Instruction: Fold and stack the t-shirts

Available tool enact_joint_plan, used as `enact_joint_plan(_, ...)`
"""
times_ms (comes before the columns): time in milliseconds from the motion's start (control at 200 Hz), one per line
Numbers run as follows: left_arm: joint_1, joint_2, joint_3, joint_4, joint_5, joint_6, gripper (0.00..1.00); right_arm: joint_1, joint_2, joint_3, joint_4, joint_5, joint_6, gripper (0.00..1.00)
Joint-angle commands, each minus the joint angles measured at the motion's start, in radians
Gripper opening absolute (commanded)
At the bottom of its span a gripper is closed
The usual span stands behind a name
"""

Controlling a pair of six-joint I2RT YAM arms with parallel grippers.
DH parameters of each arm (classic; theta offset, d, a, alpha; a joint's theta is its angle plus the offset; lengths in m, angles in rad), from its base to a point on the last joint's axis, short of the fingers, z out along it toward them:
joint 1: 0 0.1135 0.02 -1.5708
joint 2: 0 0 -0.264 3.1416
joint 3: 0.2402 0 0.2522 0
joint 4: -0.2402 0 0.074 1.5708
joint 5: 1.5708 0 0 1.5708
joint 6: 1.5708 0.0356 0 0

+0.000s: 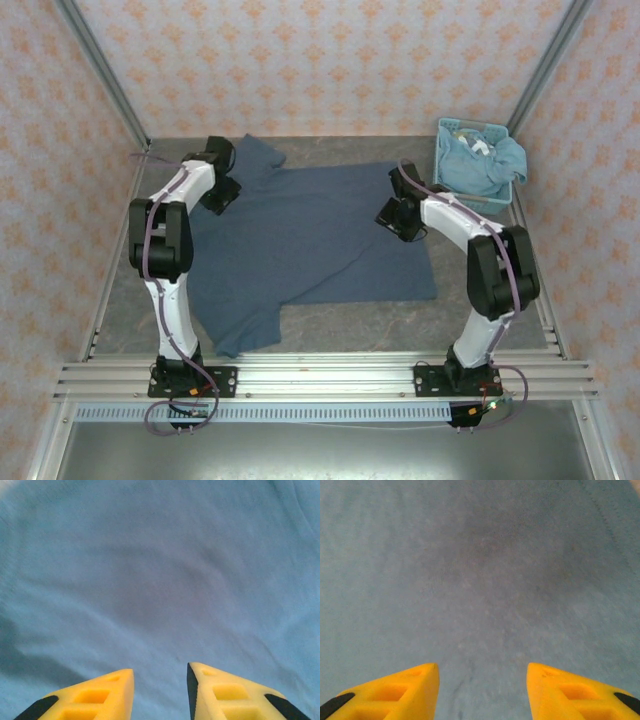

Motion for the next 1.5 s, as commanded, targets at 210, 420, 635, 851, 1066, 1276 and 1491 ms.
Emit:
enact_joint_plan(210, 0.001, 0.139, 0.037, -0.083, 0.041, 0.024, 0.29, 0.001, 0.214, 0.121, -0.053, 0.067, 0.057, 0.46)
enact_joint_plan(420, 0.022, 0.361, 0.325, -0.151, 0.107, 0.079, 0.29, -0.012, 0.356, 0.288, -0.158, 0.085, 0.067, 0.45)
enact_joint_plan(635, 0.042, 0.537, 0.710, -0.174, 0.123, 0.130, 0.35, -0.045, 0.503, 0.529, -0.238, 0.071, 0.037, 0.46)
enact_joint_plan(851, 0.020, 0.369, 0.721, -0.302, -0.026, 0.195, 0.61, -0.044, 0.398, 0.591, -0.216, 0.094, -0.033, 0.56)
enact_joint_plan(1066, 0.002, -0.229, -0.082, -0.268, -0.024, 0.134, 0.62, -0.040, 0.113, 0.359, -0.199, 0.097, -0.006, 0.62)
enact_joint_plan(1276, -0.045, -0.650, -0.699, -0.270, 0.108, 0.035, 0.65, -0.036, -0.196, -0.021, -0.163, 0.030, 0.034, 0.66)
enact_joint_plan(1491, -0.107, -0.833, -0.972, -0.085, 0.267, -0.111, 0.67, -0.037, -0.379, -0.260, -0.143, -0.052, 0.013, 0.68)
